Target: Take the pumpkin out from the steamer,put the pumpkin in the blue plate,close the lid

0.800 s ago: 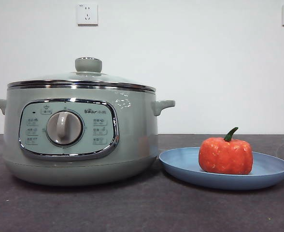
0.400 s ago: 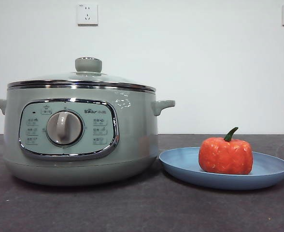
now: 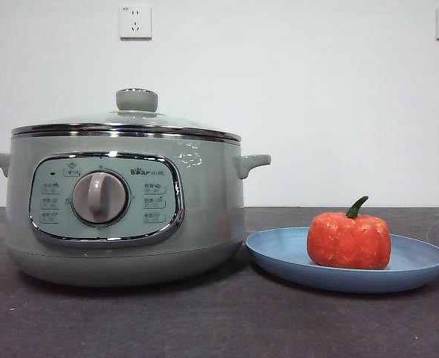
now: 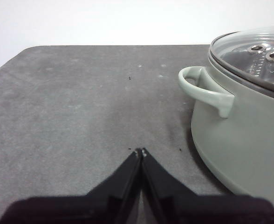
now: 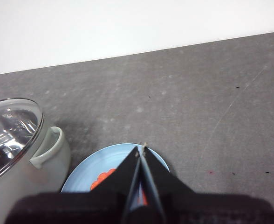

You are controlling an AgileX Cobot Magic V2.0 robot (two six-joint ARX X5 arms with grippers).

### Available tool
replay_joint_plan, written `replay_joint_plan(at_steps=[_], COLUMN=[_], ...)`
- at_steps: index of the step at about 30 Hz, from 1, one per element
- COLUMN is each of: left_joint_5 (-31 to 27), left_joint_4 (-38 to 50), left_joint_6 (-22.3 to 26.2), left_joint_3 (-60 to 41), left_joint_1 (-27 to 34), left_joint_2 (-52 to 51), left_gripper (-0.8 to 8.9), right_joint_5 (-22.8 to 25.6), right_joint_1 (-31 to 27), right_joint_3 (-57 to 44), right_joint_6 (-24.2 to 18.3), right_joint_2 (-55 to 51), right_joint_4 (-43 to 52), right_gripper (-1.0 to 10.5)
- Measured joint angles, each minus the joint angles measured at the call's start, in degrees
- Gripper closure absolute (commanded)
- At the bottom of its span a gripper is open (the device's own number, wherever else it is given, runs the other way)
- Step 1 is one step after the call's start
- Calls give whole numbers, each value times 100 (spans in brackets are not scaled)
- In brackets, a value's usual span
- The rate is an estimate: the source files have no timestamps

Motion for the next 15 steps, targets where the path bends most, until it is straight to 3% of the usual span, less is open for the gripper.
replay_joint_plan(at_steps=[9,12,15], left_joint_5=[0,0,0], left_joint_4=[0,0,0], left_joint_6=[0,0,0], left_joint_3=[0,0,0], left_joint_1=[0,0,0], left_joint_2=[0,0,0], left_gripper=[815,815,815], right_joint_5=[0,116,-70], right_joint_1=[0,-127,-595], right_joint_3=[0,-35,-254], right_joint_6=[-35,-289,-737], right_joint_2=[-11,-227,-671], right_joint_4=[-197,-269,-111], right_gripper=[963,963,963])
